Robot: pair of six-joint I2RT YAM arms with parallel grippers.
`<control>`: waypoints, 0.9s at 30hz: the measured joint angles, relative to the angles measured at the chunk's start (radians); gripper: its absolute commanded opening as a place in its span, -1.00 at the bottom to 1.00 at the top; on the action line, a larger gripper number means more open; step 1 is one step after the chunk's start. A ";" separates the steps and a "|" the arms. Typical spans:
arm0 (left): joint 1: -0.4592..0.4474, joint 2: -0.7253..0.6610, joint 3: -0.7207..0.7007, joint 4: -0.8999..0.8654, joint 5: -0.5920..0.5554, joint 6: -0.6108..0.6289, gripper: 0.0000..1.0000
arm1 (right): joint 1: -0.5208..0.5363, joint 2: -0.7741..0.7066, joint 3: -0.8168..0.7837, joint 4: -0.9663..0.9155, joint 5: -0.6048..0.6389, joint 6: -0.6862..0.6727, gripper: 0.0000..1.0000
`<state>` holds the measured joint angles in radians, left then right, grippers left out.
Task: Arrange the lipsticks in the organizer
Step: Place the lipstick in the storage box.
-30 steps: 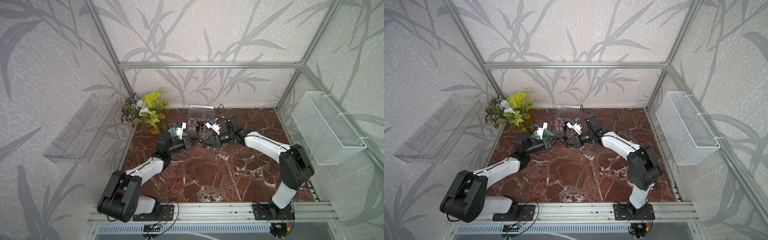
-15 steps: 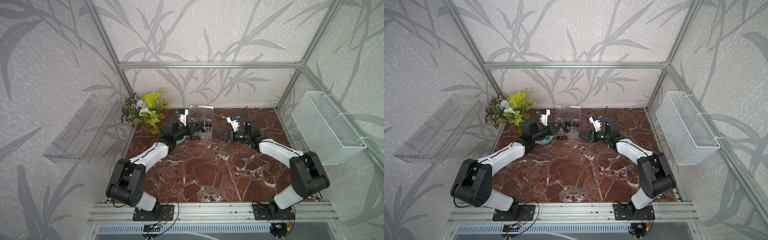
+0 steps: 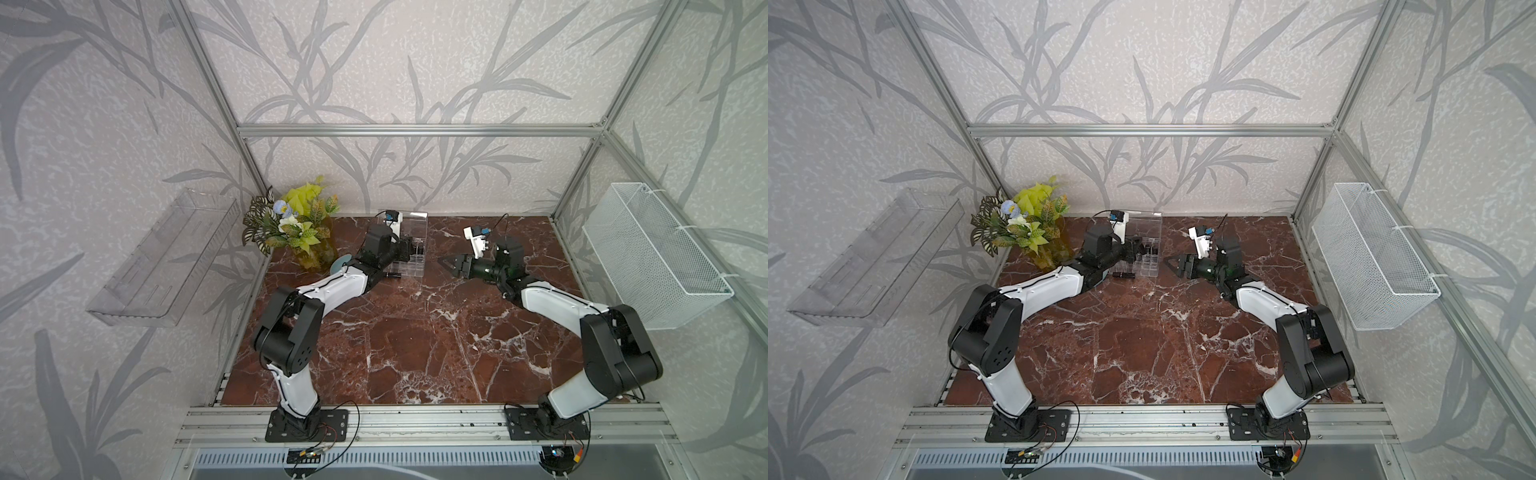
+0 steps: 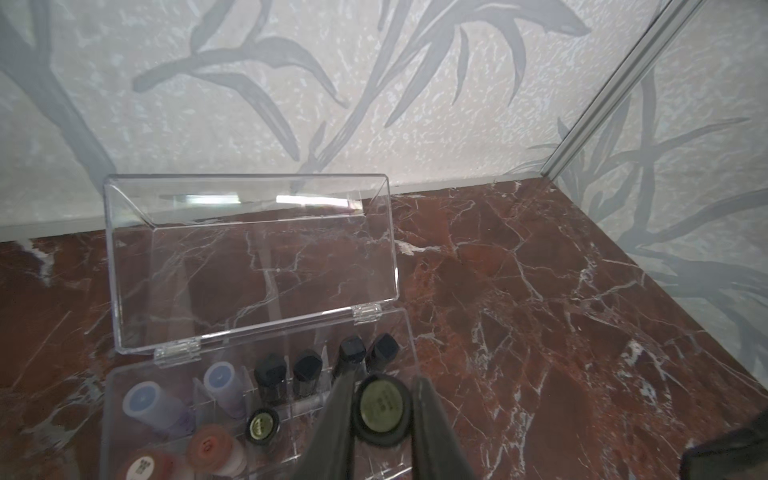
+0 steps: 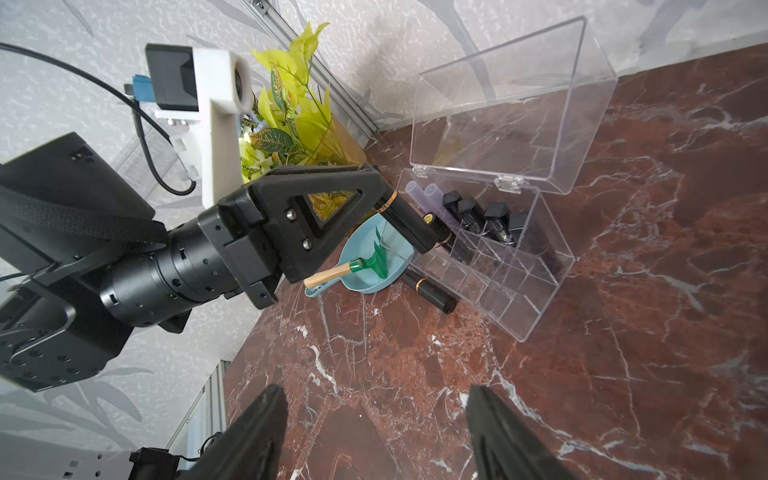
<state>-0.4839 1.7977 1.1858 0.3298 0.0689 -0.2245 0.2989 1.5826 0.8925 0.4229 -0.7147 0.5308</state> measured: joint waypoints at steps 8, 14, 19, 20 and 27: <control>-0.044 0.042 0.005 0.000 -0.143 0.078 -0.61 | -0.001 0.000 0.000 0.000 0.000 0.005 0.41; -0.062 0.089 0.005 0.015 -0.212 0.120 -0.61 | -0.005 0.000 0.000 0.000 0.000 0.005 0.40; -0.073 0.113 -0.005 0.084 -0.275 0.152 -0.61 | -0.005 0.000 0.000 0.005 0.000 0.018 0.39; -0.076 0.114 -0.011 0.104 -0.286 0.157 -0.62 | -0.005 0.000 -0.002 0.011 0.000 0.020 0.39; -0.079 0.160 -0.022 0.203 -0.336 0.177 -0.62 | -0.005 0.000 -0.007 0.031 -0.001 0.029 0.38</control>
<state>-0.5632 1.9575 1.1641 0.5323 -0.2672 -0.0475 0.2943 1.5826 0.8856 0.4534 -0.7158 0.5594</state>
